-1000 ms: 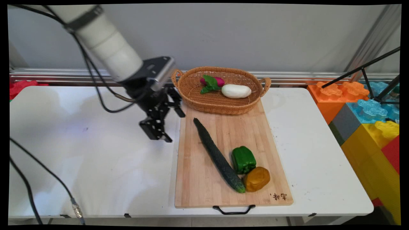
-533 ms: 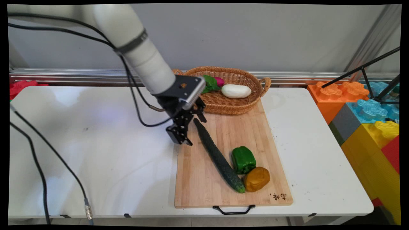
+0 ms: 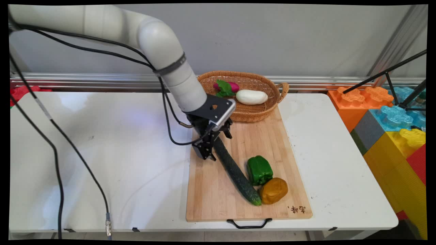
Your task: Pick up the cucumber from the cutting board, then place the picked object in the vegetable basket
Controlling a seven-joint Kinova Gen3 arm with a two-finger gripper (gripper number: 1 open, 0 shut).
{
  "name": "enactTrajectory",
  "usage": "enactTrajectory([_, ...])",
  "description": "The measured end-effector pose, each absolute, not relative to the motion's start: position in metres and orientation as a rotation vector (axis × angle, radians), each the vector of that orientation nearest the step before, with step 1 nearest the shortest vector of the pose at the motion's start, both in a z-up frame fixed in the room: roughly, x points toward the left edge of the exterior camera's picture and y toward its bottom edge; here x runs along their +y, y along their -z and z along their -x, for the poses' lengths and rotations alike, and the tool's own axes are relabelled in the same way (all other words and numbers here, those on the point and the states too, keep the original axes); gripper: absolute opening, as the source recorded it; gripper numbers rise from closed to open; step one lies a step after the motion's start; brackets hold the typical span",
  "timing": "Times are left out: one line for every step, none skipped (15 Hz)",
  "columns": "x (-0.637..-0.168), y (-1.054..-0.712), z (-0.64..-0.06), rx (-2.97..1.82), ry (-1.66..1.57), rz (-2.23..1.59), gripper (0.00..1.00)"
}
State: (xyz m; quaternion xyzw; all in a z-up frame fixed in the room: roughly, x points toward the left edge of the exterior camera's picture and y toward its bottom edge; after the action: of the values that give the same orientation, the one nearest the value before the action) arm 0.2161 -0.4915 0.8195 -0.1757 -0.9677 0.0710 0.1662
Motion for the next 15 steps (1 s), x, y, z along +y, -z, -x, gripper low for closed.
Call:
enactTrajectory([-0.494, -0.815, -0.213, -2.756, -0.197, 0.518, 1.0])
enactTrajectory([-0.495, -0.811, -0.21, -2.756, -0.193, 0.531, 1.0])
enactTrajectory([-0.496, -0.808, -0.208, -2.757, -0.189, 0.544, 1.0])
enactTrajectory([-0.498, -0.804, -0.206, -2.758, -0.184, 0.557, 1.0])
enactTrajectory([-0.499, -0.801, -0.203, -2.758, -0.181, 0.571, 1.0])
enactTrajectory([-0.499, -0.799, -0.202, -2.759, -0.178, 0.581, 1.0])
enactTrajectory([-0.5, -0.796, -0.2, -2.76, -0.174, 0.593, 0.0])
enactTrajectory([-0.5, -0.793, -0.199, -2.76, -0.17, 0.603, 0.0])
enactTrajectory([-0.5, -0.791, -0.198, -2.761, -0.166, 0.611, 0.0])
enactTrajectory([-0.5, -0.789, -0.197, -2.762, -0.161, 0.619, 0.0])
enactTrajectory([-0.5, -0.787, -0.196, -2.762, -0.157, 0.624, 0.0])
enactTrajectory([-0.5, -0.786, -0.195, -2.762, -0.153, 0.625, 0.0])
enactTrajectory([-0.499, -0.785, -0.194, -2.763, -0.148, 0.624, 0.0])
enactTrajectory([-0.498, -0.785, -0.195, -2.765, -0.142, 0.621, 0.0])
enactTrajectory([-0.496, -0.785, -0.195, -2.765, -0.137, 0.623, 0.0])
